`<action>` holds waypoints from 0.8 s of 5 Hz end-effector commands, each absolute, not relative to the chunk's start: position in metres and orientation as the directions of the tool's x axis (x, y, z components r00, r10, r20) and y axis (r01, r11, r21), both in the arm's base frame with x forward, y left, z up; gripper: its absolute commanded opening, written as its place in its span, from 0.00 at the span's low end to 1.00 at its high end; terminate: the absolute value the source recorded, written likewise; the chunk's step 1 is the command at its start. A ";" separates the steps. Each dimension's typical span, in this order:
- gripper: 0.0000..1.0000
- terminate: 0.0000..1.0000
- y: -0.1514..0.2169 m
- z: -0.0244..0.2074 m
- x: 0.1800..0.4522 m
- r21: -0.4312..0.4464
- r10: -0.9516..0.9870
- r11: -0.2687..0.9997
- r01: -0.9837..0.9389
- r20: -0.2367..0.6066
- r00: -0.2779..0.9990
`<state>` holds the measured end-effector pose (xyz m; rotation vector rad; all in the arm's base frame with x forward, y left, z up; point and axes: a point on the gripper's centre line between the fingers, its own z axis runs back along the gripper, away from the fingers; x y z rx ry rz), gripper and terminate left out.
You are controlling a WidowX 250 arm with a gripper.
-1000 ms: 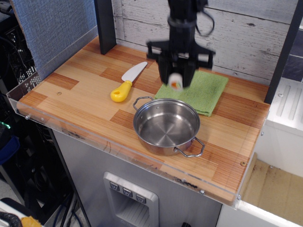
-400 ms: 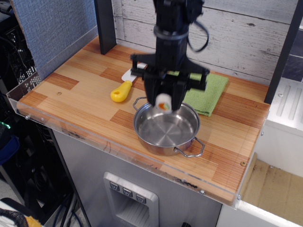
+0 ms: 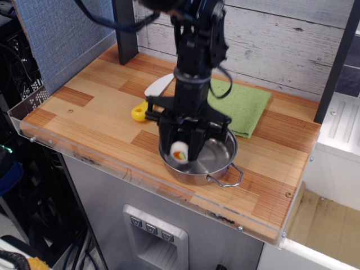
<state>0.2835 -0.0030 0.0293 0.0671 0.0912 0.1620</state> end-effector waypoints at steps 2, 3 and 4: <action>1.00 0.00 0.003 0.134 0.305 0.036 0.150 0.987 -0.159 0.191 0.970; 1.00 0.00 0.015 0.153 0.309 0.023 0.159 0.986 -0.168 0.215 0.964; 1.00 0.00 0.018 0.149 0.312 0.012 0.161 0.986 -0.166 0.178 0.971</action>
